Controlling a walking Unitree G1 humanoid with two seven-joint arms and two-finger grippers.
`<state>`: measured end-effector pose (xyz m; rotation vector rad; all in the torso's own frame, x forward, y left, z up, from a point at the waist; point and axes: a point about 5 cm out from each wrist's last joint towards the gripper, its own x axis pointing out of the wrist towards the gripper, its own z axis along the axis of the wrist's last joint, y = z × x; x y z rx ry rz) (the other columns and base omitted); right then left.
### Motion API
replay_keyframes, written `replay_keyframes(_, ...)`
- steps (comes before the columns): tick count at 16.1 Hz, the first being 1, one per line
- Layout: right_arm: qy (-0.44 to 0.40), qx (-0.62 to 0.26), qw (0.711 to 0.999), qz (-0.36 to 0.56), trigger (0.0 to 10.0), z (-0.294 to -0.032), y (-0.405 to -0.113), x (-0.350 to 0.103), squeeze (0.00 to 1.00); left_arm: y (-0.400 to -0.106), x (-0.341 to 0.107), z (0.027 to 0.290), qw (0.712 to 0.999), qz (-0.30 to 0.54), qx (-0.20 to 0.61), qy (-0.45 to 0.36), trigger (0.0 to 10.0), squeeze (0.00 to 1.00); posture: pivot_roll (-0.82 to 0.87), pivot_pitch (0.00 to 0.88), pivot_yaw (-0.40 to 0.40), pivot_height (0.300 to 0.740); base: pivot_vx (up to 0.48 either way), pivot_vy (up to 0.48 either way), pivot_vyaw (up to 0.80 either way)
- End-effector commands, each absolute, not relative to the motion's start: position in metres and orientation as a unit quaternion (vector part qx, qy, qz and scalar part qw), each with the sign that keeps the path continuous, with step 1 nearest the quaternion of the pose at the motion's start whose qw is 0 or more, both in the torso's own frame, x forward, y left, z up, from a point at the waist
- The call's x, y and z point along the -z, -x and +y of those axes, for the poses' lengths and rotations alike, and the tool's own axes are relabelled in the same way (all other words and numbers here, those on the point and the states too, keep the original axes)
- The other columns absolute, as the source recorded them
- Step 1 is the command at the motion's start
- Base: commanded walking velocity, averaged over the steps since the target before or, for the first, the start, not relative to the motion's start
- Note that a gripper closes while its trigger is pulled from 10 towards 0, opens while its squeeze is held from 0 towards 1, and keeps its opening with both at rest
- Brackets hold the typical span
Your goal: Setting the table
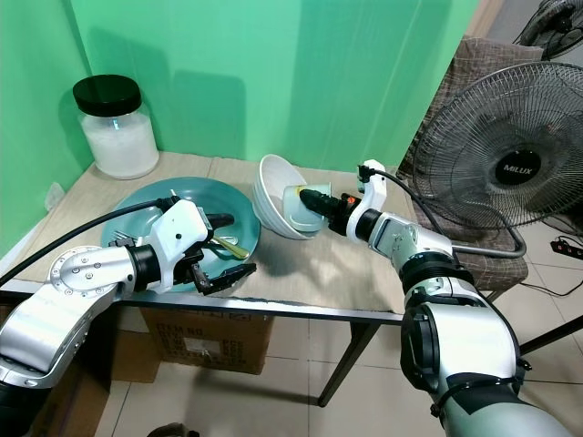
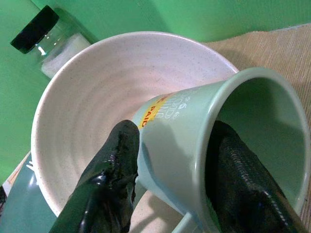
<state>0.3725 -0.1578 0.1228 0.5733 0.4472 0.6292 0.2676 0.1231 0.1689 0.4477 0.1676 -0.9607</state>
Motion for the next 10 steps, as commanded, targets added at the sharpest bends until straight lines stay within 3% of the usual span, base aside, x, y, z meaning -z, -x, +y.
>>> replay_keyframes(1,-0.274,-0.312,0.888,0.197,0.0,-0.158,-0.3766,-0.1326,0.0,-0.2686,-0.1715,0.1212,0.856,0.078,0.462,-0.219,10.0,0.0,0.05,0.0,-0.118,0.74,0.0,0.0,0.0)
replay_keyframes(10,-0.293,-0.324,0.881,0.181,0.0,-0.1548,-0.3781,-0.1373,0.0,-0.2703,-0.1736,0.1219,0.857,0.076,0.459,-0.219,10.0,0.0,0.06,0.0,-0.117,0.74,0.0,0.0,0.0)
